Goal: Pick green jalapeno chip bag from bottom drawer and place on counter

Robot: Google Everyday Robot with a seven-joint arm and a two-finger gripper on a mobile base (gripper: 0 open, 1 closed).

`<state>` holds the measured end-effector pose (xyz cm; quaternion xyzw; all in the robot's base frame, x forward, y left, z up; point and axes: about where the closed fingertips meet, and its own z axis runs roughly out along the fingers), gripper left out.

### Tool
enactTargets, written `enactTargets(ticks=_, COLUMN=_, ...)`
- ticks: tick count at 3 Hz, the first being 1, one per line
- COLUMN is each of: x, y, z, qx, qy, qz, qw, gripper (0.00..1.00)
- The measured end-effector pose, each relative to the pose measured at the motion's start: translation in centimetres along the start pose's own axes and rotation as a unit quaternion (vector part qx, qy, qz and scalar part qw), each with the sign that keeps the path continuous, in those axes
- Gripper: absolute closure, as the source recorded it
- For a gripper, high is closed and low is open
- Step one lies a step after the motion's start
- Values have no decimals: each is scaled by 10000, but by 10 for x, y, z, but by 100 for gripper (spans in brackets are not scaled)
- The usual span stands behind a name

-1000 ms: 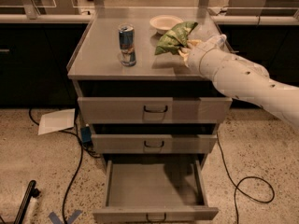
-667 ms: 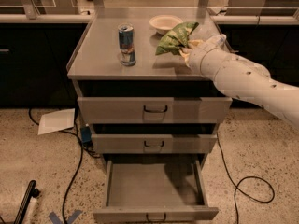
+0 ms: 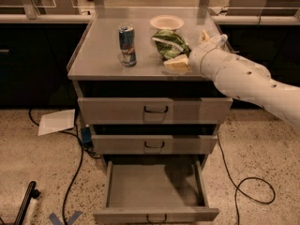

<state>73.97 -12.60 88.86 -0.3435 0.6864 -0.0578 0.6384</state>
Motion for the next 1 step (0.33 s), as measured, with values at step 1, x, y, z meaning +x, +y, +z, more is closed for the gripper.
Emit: enactTargets(ticks=1, x=0, y=0, z=0, qx=0, qy=0, qz=0, qw=10000, gripper=0)
